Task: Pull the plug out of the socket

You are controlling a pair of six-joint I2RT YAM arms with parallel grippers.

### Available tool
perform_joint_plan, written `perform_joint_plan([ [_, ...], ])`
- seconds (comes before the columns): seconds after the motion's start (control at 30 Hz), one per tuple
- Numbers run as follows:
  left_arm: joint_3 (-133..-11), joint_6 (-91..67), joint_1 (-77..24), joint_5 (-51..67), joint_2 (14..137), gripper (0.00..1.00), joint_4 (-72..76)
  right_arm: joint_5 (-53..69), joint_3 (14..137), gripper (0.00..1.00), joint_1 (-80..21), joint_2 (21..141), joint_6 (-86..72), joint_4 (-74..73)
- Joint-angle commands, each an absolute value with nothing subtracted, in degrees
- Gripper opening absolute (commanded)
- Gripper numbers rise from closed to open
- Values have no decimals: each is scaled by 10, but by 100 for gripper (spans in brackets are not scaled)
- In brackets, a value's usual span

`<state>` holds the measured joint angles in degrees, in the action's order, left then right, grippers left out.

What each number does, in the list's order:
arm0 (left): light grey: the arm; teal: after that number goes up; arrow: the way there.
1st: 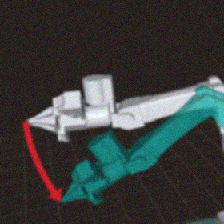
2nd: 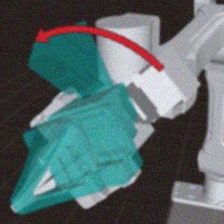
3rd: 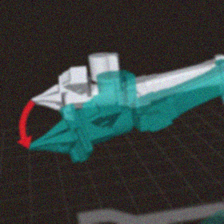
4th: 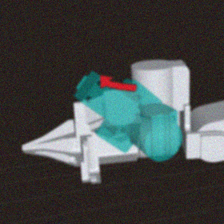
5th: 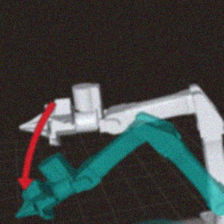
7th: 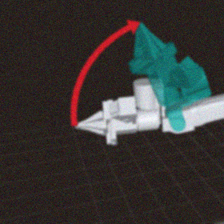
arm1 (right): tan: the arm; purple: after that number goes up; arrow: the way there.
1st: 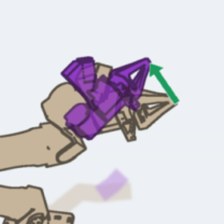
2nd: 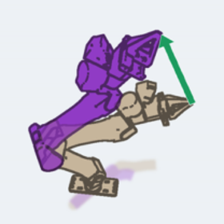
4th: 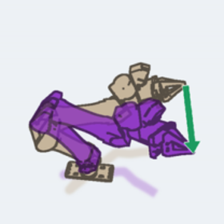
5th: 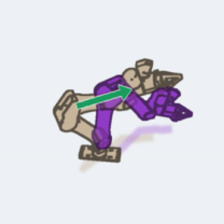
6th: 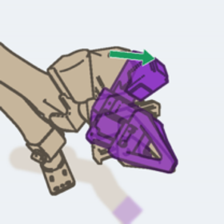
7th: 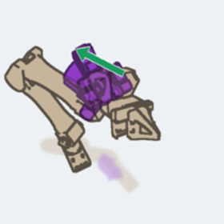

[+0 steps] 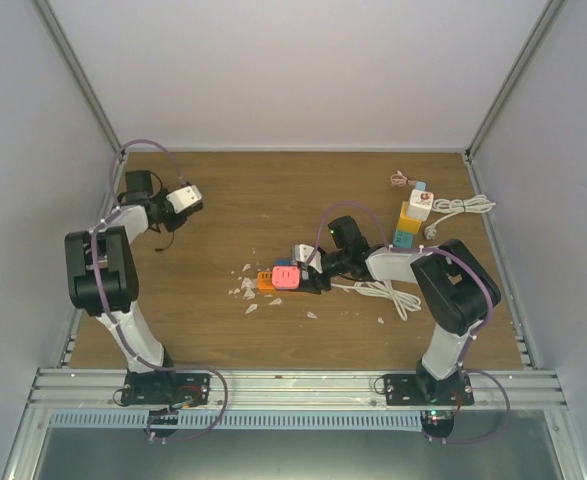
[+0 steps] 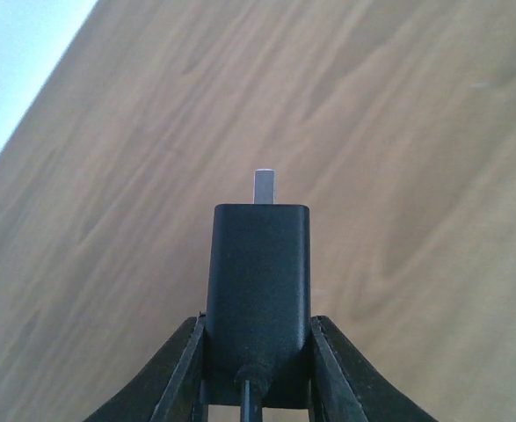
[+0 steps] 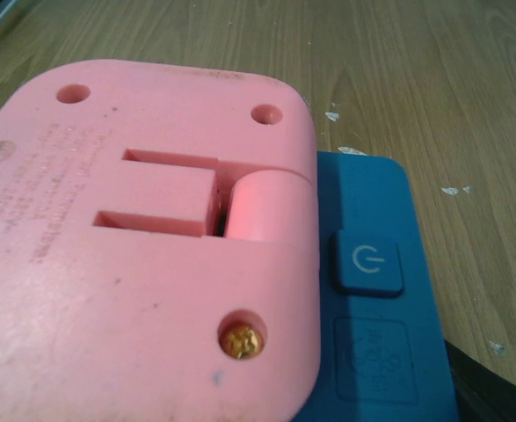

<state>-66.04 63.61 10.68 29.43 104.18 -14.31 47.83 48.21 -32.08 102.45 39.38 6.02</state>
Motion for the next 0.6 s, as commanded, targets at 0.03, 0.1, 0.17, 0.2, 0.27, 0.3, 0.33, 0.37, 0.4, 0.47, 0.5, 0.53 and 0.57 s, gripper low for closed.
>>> perform_joint_plan([
  [0.03,-716,578,111,200,1100,13,-21,477,472,5,-312,1046,396,31],
  [0.1,-729,574,111,169,1120,13,-2,477,474,5,-312,1047,396,31],
  [0.17,-736,577,111,142,1137,13,26,477,475,5,-312,1049,396,29],
  [0.2,-740,579,111,131,1145,13,35,477,475,6,-312,1049,396,29],
  [0.27,-754,583,111,115,1163,14,36,477,477,6,-312,1052,396,27],
  [0.3,-760,581,111,107,1172,14,36,478,479,6,-312,1053,396,25],
  [0.33,-765,580,111,102,1179,14,36,478,480,6,-312,1055,396,24],
  [0.37,-770,579,111,99,1185,14,34,478,481,6,-312,1055,396,23],
  [0.4,-773,578,111,98,1190,15,33,479,481,6,-312,1056,395,24],
  [0.47,-776,575,111,95,1197,20,31,479,481,6,-312,1056,395,25],
  [0.5,-778,575,111,96,1198,24,25,479,480,6,-312,1056,394,25],
  [0.53,-779,575,111,100,1199,28,20,480,481,6,-312,1056,393,25],
  [0.57,-779,575,111,101,1198,31,16,480,481,6,-312,1056,393,25],
])
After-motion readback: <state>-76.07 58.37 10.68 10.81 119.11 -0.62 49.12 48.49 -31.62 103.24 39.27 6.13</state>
